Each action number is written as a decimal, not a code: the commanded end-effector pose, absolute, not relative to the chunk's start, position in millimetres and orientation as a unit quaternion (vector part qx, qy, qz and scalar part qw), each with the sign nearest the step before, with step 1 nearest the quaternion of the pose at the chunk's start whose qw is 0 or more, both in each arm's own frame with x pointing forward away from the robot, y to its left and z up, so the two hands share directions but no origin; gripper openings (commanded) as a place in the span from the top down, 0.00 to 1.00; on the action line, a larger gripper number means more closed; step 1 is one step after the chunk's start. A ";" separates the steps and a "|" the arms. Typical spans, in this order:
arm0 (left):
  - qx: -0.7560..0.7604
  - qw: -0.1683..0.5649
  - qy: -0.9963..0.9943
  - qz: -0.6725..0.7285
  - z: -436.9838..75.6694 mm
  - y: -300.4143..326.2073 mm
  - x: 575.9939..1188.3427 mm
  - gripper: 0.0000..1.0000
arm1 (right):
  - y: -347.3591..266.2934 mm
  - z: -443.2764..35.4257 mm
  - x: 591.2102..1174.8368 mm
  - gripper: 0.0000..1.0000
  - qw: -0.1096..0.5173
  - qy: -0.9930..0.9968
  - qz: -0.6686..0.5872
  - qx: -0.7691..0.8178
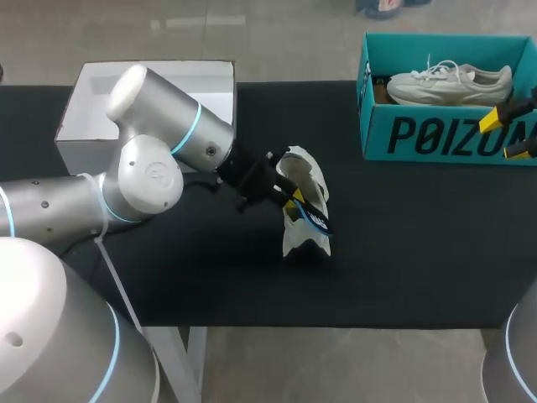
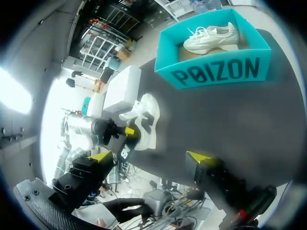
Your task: Take the shoe out of the shoebox, open the shoe tongue, remove and reinsert the insole, then place the shoe into the shoebox
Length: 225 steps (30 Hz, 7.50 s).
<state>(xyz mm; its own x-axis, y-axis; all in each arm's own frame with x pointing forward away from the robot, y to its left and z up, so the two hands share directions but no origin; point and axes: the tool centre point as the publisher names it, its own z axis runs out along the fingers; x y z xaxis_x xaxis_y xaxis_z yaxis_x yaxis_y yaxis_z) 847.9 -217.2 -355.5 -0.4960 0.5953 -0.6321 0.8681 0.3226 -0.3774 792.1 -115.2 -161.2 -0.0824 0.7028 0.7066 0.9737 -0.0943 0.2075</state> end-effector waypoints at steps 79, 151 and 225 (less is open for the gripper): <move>0.425 0.257 0.813 -0.303 -366.9 -227.4 864.6 1.00 | -115.3 -161.2 791.4 0.00 0.191 -0.645 -0.353 -0.650; 0.431 0.252 0.812 -0.304 -367.1 -233.8 828.5 1.00 | -115.3 -161.2 791.4 0.00 0.191 -0.645 -0.353 -0.650; 0.691 0.024 0.703 -0.165 -359.9 -237.1 842.2 1.00 | -115.3 -161.2 791.4 0.00 0.191 -0.645 -0.353 -0.650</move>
